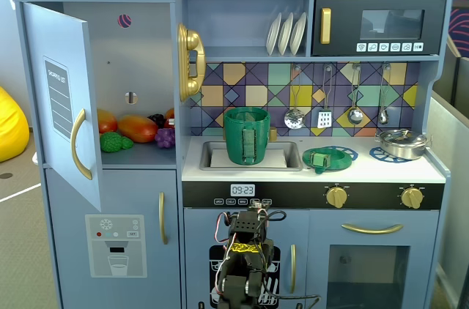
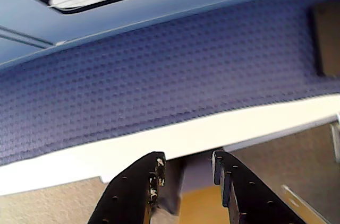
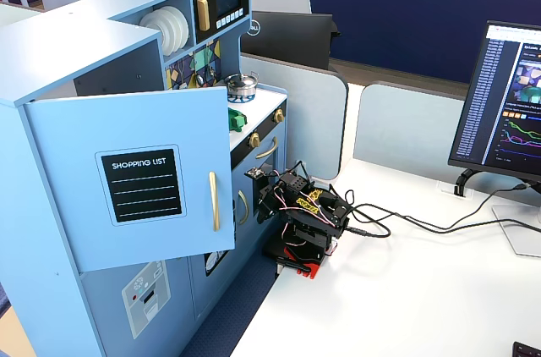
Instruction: Pick up the lid from the counter and put it on the green recipient
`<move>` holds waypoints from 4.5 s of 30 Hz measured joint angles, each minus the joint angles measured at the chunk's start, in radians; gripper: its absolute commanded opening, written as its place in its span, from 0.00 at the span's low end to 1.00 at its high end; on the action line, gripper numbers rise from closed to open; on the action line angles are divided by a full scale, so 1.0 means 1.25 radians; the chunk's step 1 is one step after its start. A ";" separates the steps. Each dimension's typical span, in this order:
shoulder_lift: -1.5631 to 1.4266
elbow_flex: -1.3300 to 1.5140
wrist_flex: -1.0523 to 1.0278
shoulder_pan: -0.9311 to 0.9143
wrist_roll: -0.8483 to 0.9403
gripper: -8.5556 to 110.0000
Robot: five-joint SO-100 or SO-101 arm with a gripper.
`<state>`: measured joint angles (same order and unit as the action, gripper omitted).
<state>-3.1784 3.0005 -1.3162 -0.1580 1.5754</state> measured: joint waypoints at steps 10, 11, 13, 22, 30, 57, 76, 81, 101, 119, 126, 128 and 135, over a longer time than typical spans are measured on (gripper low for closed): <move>0.210 -0.285 0.351 -0.187 0.112 0.13; 0.232 -0.312 0.379 -0.202 0.113 0.19; 0.253 -0.340 0.448 -0.229 0.097 0.28; 0.296 -0.346 0.870 -0.302 0.040 0.43; 0.373 -0.346 0.974 -0.361 0.040 0.44; 0.769 -0.636 1.026 -0.367 0.029 0.39; 1.041 -0.864 1.041 -0.314 0.049 0.37; 1.047 -0.864 1.041 -0.315 0.052 0.36; 1.047 -0.836 1.041 -0.315 0.056 0.32; 1.043 -0.826 1.043 -0.317 0.094 0.07; 1.037 -0.826 1.043 -0.317 0.097 0.07; 1.032 -0.826 1.042 -0.318 0.096 0.07; 0.988 -0.876 1.017 -0.320 0.050 0.07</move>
<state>-1.9436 1.9052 -0.0445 -0.5584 1.6383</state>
